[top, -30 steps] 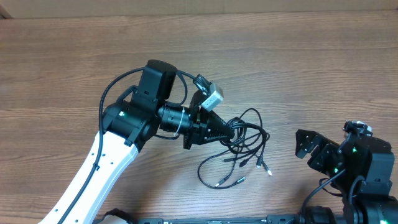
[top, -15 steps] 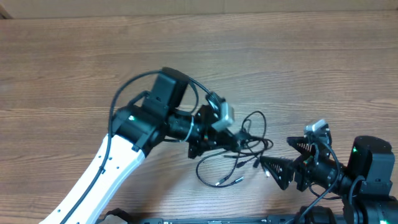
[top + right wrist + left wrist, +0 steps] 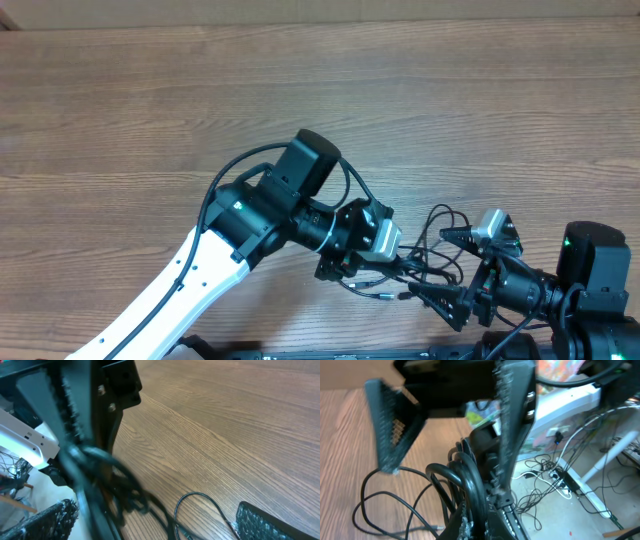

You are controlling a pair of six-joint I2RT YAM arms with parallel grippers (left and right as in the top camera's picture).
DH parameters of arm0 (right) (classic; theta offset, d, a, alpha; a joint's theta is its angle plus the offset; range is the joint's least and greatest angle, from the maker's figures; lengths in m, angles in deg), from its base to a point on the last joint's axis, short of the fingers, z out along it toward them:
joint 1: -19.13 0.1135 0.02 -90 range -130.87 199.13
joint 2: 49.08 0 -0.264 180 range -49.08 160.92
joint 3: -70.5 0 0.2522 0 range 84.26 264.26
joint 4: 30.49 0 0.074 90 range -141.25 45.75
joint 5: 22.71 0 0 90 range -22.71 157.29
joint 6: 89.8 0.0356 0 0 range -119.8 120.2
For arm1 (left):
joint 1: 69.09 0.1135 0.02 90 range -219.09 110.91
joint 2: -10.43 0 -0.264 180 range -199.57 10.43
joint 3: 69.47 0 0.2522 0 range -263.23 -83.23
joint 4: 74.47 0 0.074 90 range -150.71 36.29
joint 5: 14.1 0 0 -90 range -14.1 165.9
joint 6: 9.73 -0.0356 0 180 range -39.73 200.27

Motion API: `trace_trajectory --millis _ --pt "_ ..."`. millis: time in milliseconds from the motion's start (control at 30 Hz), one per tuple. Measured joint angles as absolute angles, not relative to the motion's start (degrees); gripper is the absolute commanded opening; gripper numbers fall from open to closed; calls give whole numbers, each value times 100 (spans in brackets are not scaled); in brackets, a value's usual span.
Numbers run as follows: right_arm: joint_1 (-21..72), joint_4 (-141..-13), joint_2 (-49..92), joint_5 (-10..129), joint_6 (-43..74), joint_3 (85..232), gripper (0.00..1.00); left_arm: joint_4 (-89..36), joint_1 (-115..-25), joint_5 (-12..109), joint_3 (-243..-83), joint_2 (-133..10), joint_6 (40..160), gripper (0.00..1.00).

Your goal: Untangle cables

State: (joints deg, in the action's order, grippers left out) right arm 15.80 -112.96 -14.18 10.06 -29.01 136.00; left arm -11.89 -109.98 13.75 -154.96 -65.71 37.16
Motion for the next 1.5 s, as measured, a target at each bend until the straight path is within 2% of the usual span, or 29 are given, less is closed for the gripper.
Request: trace_trajectory --millis 67,133,167,267,300,367,533,600,633,700,733,767,1000,1233,1500 --pt "1577 -11296 -1418 999 -2938 13600 100 -1189 -11094 1255 -15496 -6571 3592 4" --pt "1580 -11316 -1418 955 -2969 13600 95 -1215 -11151 1181 -15496 -6571 3487 4" --pt "1580 -11333 -1418 936 -2988 13600 82 -1239 -11159 1172 -15496 -6571 3474 4" --pt "1582 -11388 -1421 853 -3019 13600 23 -1289 -11166 1148 -15496 -6571 3439 4" --pt "1586 -11394 -1421 770 -3028 13600 10 -1316 -11164 1207 -15496 -6571 3434 4" --pt "1591 -11431 -1421 667 -3078 13600 4 -1348 -11131 1345 -15496 -6571 3421 4" --pt "1591 -11442 -1425 665 -3117 13600 4 -1377 -11100 1384 -15496 -6571 3421 4" --pt "1591 -11427 -1425 660 -3128 13600 4 -1381 -11100 1384 -15496 -6571 3423 19" --pt "1591 -11418 -1425 660 -3126 13600 4 -1386 -11100 1382 -15496 -6571 3452 20" --pt "1584 -11390 -1423 669 -3106 13600 4 -1379 -11111 1338 -15496 -6571 3515 43" --pt "1584 -11379 -1421 676 -3098 13600 4 -1407 -11111 1303 -15496 -6571 3646 75" --pt "1582 -11342 -1418 721 -3085 13600 4 -1477 -11111 1264 -15496 -6571 3839 100" --pt "1580 -10850 -1418 971 -2527 13598 4 -2295 -10982 1253 -15496 -6529 5797 100" --pt "1580 -10214 -1412 2024 -748 13594 4 -2330 -10466 2031 -15496 -6254 7580 100" --pt "1580 -9888 -1408 2090 308 13594 4 -2343 -10462 2435 -15496 -6315 9449 100"
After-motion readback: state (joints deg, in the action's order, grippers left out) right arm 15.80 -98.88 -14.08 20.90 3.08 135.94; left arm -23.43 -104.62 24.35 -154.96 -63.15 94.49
